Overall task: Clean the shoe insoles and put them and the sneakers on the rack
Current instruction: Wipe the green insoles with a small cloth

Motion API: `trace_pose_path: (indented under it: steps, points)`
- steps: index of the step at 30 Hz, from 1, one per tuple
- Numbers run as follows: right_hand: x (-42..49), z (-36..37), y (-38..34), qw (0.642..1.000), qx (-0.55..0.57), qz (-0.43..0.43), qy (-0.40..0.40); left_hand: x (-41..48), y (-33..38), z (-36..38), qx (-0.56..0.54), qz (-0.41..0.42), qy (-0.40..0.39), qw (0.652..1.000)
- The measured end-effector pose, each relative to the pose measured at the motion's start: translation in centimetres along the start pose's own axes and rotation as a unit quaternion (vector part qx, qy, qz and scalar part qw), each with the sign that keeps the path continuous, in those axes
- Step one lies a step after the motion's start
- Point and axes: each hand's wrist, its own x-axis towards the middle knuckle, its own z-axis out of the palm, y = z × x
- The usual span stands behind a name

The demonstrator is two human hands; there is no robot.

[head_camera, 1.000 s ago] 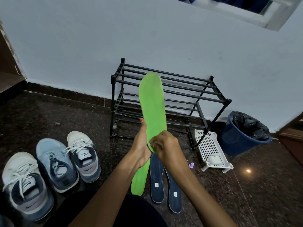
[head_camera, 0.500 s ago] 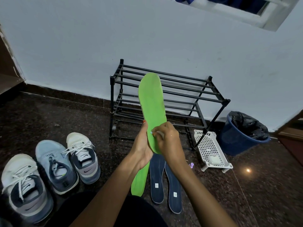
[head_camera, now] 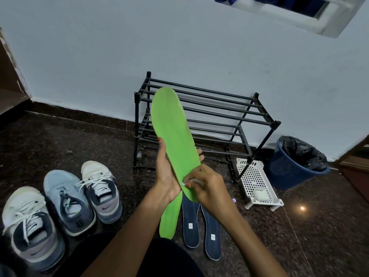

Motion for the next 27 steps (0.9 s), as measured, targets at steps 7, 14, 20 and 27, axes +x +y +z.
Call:
trace_pose_path:
  steps: [7, 14, 20, 27]
  points:
    - [1.9, 0.2, 0.2, 0.995, -0.076, -0.017, 0.066, -0.1, -0.6, 0.5, 0.03, 0.006, -0.003, 1.0]
    - [5.5, -1.0, -0.2, 0.977, -0.12, 0.031, 0.174, -0.5, -0.9, 0.8, 0.082, -0.007, -0.051, 0.995]
    - [4.9, 0.0, -0.9, 0.982, -0.106, 0.028, 0.154, -0.5, -0.7, 0.7, 0.062, -0.009, -0.047, 0.997]
    - [6.1, -1.0, -0.4, 0.976, -0.102, 0.052, 0.182, -0.6, -0.7, 0.8, 0.094, -0.017, -0.063, 0.993]
